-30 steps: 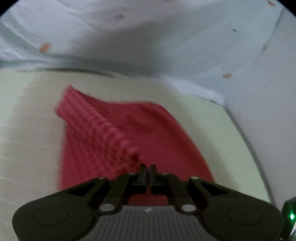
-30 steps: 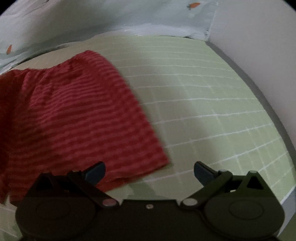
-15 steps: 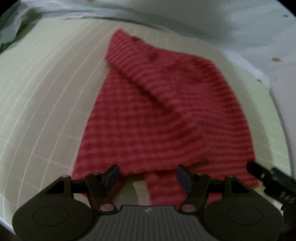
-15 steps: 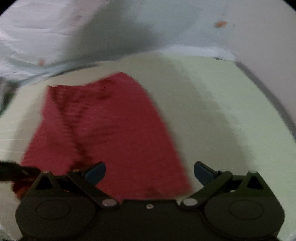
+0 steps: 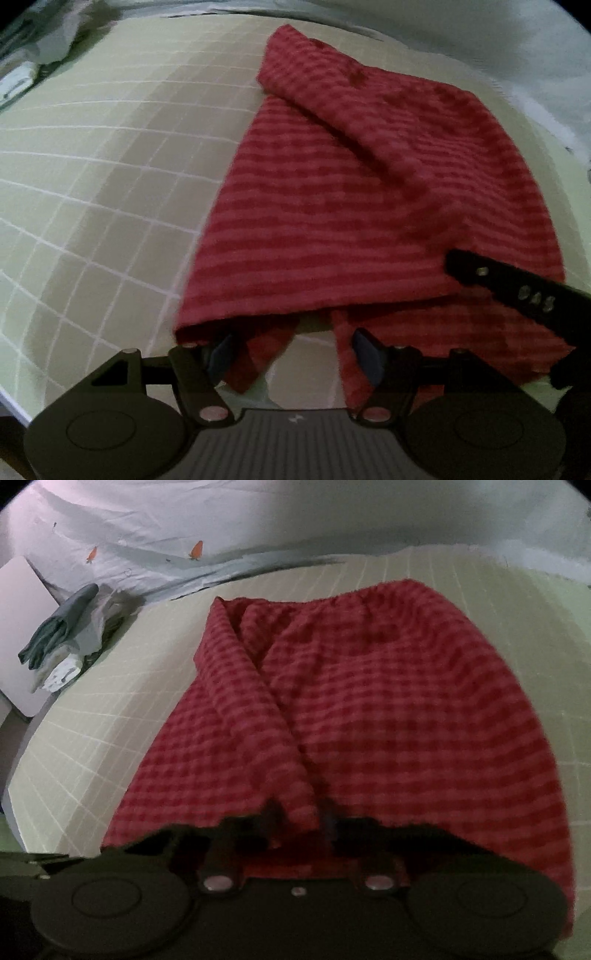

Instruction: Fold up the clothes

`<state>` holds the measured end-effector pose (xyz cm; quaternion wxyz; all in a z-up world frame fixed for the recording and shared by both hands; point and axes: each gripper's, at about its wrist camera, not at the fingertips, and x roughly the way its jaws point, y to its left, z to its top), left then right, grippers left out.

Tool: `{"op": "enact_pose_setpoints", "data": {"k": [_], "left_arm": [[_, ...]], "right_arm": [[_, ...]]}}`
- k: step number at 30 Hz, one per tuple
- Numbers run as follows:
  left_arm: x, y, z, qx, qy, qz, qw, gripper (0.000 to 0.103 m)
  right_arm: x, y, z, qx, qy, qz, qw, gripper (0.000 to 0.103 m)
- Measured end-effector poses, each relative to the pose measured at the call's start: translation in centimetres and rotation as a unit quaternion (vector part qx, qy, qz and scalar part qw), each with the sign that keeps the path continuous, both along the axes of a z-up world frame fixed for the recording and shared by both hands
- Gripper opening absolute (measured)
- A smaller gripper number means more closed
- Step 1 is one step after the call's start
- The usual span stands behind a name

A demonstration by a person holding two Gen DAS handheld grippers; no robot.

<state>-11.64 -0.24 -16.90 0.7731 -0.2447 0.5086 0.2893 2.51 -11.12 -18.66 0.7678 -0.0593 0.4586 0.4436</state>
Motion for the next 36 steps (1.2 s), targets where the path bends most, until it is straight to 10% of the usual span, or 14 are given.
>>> {"op": "enact_pose_setpoints", "data": {"k": [19, 32, 36], "left_arm": [[0.4, -1.2, -0.7, 0.047, 0.028, 0.01, 0.9984, 0.078], [-0.6, -1.3, -0.7, 0.041, 0.057, 0.04, 0.9967, 0.088], [-1.2, -1.0, -0.9, 0.035, 0.053, 0.047, 0.9969, 0.093]], "right_arm": [[3.3, -12.8, 3.2, 0.06, -0.04, -0.149, 0.986, 0.0], [1.8, -5.1, 0.0, 0.04, -0.015, -0.013, 0.999, 0.048], [1.8, -3.2, -1.1, 0.018, -0.014, 0.005, 1.0, 0.044]]}}
